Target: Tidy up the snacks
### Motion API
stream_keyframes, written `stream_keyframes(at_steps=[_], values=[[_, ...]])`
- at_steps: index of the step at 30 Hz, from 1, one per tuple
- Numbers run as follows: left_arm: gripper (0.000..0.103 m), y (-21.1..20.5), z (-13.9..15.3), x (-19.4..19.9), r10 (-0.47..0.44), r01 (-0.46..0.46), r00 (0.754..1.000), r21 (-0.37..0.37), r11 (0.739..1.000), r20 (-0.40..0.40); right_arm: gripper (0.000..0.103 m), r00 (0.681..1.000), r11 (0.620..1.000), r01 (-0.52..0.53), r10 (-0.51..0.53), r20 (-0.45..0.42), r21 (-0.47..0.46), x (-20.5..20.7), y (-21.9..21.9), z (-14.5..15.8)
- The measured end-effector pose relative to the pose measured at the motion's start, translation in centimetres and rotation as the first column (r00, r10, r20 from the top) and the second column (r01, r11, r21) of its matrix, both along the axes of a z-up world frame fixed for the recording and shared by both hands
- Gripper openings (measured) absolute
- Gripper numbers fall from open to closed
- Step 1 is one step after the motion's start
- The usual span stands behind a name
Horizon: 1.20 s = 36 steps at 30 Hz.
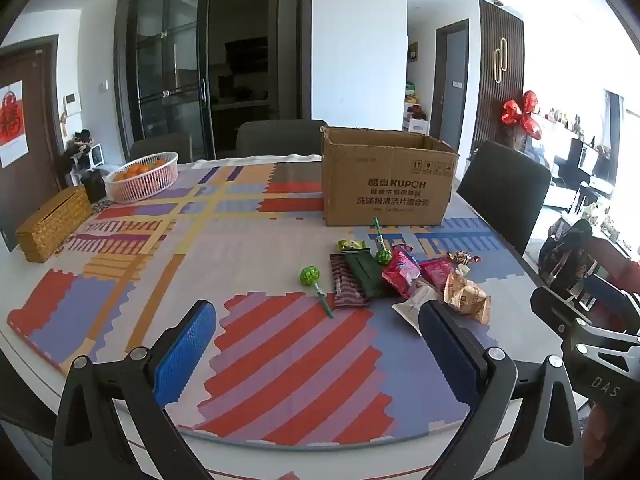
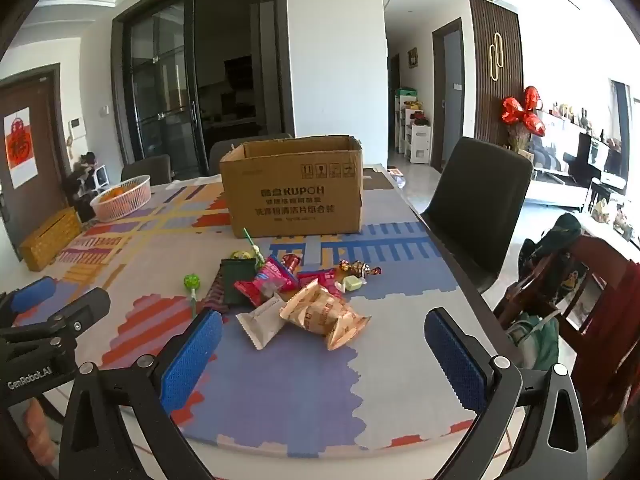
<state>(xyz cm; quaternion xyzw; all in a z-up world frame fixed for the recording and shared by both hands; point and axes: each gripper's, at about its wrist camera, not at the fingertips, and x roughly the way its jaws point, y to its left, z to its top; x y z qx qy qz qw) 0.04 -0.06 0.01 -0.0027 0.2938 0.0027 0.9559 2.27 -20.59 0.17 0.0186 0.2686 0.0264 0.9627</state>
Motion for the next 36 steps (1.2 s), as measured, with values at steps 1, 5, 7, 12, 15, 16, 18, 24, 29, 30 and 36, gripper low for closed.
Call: stream_keyframes(at_steps=[1, 5, 7, 12, 15, 16, 18, 24, 29, 30, 36], values=[[0.103, 0.0, 0.0, 0.0, 0.0, 0.0, 1.0, 0.001, 1.0, 0.001, 0.102, 1.0, 1.0, -0.003, 0.003, 0.014, 0.001, -0.1, 0.0, 0.0], [0.103, -0.3, 0.1, 0.2, 0.011, -0.011, 1.0, 0.009, 1.0, 0.007, 0.102, 1.0, 1.0, -0.001, 0.001, 0.007, -0.004, -0.1, 0.0, 0.1], [0.103, -0.1, 0.5, -0.3, 0.01, -0.01, 1.0, -0.004, 1.0, 0.019, 0.102, 1.0, 1.0, 0.002, -0.002, 0.009, -0.004, -0.2, 0.0, 0.1], [0.103, 0.2, 0.8, -0.4, 0.004, -0.004, 0.999, -0.008, 1.0, 0.032, 0.102, 1.0, 1.0, -0.001, 0.001, 0.012, -0.001, -0.3, -0.1, -0.2], [0.103, 0.3, 0.9, -0.4, 0.003, -0.003, 0.999, -0.01, 1.0, 0.037, 0.102, 1.0, 1.0, -0.002, 0.002, 0.011, 0.0, -0.2, 0.1, 0.3], [0.103, 0.3, 0.8, -0.8, 0.002, -0.001, 0.999, -0.01, 1.0, 0.042, 0.102, 1.0, 1.0, -0.002, 0.002, 0.011, 0.001, -0.2, 0.1, 0.3], [0.103, 0.3, 0.7, -0.8, -0.001, 0.001, 0.999, -0.012, 1.0, 0.042, 0.102, 1.0, 1.0, -0.005, 0.005, 0.014, -0.003, -0.4, 0.2, 0.5], [0.103, 0.3, 0.8, -0.8, -0.002, 0.002, 0.999, -0.011, 1.0, 0.042, 0.102, 1.0, 1.0, -0.004, 0.004, 0.016, -0.004, -0.4, 0.3, 0.6], [0.103, 0.3, 0.8, -0.8, -0.003, 0.003, 0.999, -0.01, 1.0, 0.043, 0.102, 1.0, 1.0, -0.006, 0.006, 0.019, -0.004, -0.4, 0.3, 0.4], [0.103, 0.3, 0.8, -0.8, -0.002, 0.002, 0.999, -0.011, 1.0, 0.044, 0.102, 1.0, 1.0, -0.006, 0.006, 0.018, -0.004, -0.4, 0.3, 0.5], [0.103, 0.2, 0.8, -0.9, -0.004, 0.005, 0.999, -0.011, 1.0, 0.042, 0.102, 1.0, 1.0, -0.005, 0.005, 0.02, -0.003, -0.5, 0.3, 0.3]])
